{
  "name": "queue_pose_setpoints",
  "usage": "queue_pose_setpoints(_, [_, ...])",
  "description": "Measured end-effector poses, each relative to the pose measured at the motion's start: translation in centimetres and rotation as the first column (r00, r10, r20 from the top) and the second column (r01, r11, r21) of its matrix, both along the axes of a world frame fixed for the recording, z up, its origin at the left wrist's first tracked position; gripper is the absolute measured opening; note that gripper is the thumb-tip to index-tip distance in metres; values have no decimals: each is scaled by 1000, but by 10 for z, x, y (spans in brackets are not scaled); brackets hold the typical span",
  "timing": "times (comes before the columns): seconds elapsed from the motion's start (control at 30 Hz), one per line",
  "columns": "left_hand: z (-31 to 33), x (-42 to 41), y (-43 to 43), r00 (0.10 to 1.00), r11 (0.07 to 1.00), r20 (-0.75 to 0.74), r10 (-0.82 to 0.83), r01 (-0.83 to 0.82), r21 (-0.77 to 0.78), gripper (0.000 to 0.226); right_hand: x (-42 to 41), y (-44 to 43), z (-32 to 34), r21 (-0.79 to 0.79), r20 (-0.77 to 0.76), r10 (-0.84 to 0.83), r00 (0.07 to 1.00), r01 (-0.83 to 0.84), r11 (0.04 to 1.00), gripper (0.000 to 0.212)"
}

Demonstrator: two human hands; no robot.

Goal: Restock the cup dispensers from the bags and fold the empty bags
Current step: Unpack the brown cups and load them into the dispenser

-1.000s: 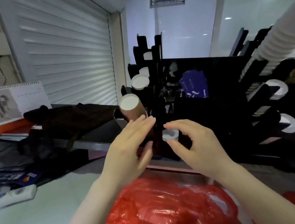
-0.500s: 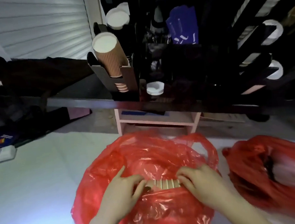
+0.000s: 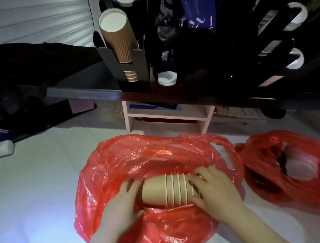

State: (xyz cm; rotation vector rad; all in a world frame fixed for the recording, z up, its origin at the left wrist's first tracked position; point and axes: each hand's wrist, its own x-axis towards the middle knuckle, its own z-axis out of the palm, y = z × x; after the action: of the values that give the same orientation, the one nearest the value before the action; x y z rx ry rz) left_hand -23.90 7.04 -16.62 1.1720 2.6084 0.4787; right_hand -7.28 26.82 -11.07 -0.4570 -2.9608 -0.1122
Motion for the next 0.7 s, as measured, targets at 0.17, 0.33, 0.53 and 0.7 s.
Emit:
queue_pose_setpoints(0.17, [2, 1, 2, 1000, 998, -23, -20, 21, 58, 78, -45, -27, -18, -84, 115, 198, 973, -189, 978, 83])
queue_pose_setpoints(0.33, [27, 3, -6, 975, 950, -219, -36, 101, 294, 43, -66, -25, -34, -101, 305, 90, 948, -62, 993, 101])
queue_pose_setpoints(0.53, [56, -10, -17, 962, 834, -255, 94, 63, 548, 44, -56, -4, -5, -374, 30, 161, 987, -138, 917, 90])
queue_pose_setpoints(0.7, [61, -20, -12, 972, 757, 32, 234, -202, 621, 25, -50, 11, 47, -713, -320, -4, 948, -238, 659, 83])
